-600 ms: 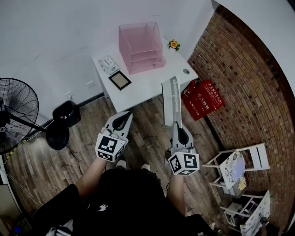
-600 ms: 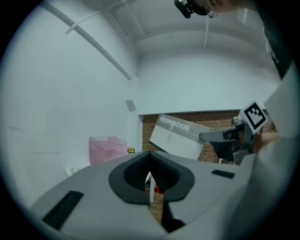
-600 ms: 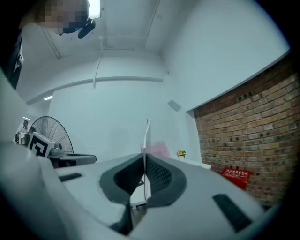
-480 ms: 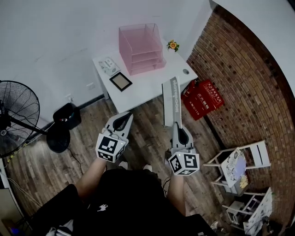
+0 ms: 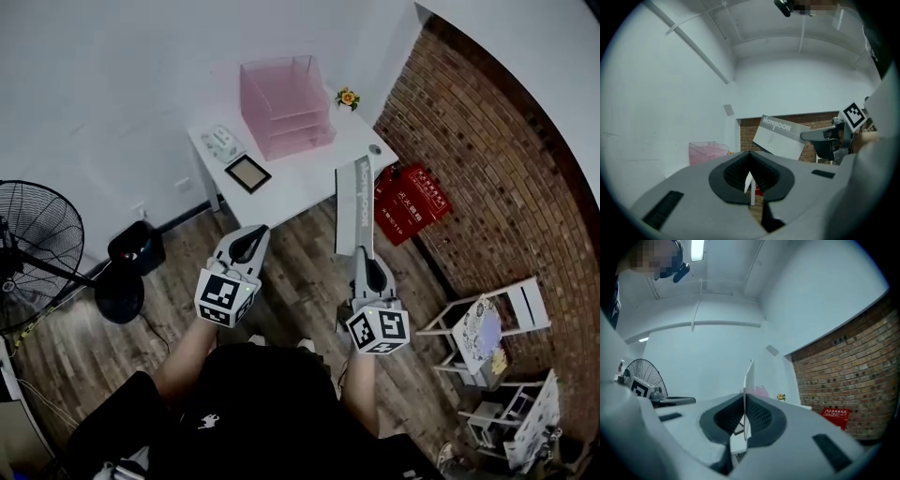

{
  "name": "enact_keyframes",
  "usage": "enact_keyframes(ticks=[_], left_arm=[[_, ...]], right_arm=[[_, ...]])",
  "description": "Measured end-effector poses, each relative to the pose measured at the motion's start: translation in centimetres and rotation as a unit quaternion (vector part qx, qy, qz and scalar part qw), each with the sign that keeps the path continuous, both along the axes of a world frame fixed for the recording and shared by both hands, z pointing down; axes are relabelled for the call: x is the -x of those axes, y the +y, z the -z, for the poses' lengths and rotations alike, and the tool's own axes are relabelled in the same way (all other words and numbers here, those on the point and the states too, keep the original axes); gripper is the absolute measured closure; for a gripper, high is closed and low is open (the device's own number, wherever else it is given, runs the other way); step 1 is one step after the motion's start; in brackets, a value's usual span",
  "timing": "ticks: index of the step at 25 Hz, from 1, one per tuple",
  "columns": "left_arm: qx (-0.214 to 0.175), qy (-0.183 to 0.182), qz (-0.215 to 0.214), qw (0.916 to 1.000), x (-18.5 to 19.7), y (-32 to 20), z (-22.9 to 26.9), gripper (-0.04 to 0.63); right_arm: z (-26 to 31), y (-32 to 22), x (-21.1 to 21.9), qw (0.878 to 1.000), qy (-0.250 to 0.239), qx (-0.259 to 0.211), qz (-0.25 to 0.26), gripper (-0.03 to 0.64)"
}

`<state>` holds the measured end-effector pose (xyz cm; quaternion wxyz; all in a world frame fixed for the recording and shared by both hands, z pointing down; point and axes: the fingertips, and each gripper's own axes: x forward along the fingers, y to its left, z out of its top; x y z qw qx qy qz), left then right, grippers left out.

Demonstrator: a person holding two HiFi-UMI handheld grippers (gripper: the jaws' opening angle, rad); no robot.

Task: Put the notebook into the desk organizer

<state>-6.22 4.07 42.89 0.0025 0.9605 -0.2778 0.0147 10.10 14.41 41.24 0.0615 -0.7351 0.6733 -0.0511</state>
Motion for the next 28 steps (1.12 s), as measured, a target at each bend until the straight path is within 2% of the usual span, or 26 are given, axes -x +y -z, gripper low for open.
enact_keyframes(ticks=[14, 19, 28], left_arm=[[0.023, 0.002, -0.005, 0.9997, 2.6, -2.8, -1.2, 0.594], [0.027, -0.008, 0.010, 0.9995, 3.5, -4.1, -2.0, 0.594], [0.021, -0.018, 0.038, 0.9989, 1.1, -7.9, -1.8, 0.594]], right_arm=[[-0.8, -1.8, 2.2, 1.000, -0.009, 0.013, -0.008, 0.606], [-0.8, -3.7, 2.2, 1.000, -0.013, 0.017, 0.001, 0.606], [0.2, -10.5, -0.5, 0.999, -0.009, 0.010, 0.040, 0.606]])
